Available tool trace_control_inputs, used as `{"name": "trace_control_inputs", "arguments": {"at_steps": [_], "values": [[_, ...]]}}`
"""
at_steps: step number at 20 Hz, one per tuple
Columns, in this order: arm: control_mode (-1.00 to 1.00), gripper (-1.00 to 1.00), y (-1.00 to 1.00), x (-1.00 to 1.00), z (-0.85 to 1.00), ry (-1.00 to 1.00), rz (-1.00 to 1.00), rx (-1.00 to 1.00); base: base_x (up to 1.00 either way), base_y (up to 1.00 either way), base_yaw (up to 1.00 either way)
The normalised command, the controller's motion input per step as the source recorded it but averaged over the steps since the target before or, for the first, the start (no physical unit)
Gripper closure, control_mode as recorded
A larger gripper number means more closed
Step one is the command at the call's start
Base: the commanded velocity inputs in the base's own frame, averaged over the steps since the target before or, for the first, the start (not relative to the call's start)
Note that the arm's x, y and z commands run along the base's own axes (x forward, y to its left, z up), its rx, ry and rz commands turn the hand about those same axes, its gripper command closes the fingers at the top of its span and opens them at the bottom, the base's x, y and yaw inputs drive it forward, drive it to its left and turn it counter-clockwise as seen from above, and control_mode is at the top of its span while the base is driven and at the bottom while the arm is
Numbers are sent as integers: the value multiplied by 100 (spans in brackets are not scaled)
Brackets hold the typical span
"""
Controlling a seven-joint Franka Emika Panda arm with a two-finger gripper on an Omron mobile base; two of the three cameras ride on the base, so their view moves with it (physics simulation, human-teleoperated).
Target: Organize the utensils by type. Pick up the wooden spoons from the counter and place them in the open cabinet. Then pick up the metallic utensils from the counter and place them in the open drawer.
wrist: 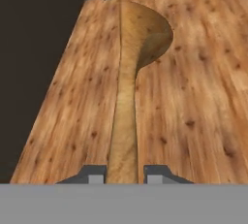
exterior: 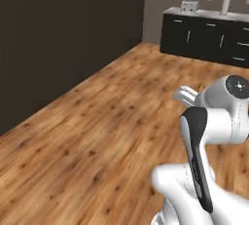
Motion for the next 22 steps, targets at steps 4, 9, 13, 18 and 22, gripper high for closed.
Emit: {"name": "trace_control_inputs", "arguments": {"at_steps": [4,9,13,18,22], "values": [[100,100,0,0,0,0,0,0,4,-10,80],[100,100,0,0,0,0,0,0,0,-11,76],[100,100,0,0,0,0,0,0,0,-8,78],[100,100,0,0,0,0,0,0,0,-11,71],[100,100,0,0,0,0,0,0,0,-12,61]]}}
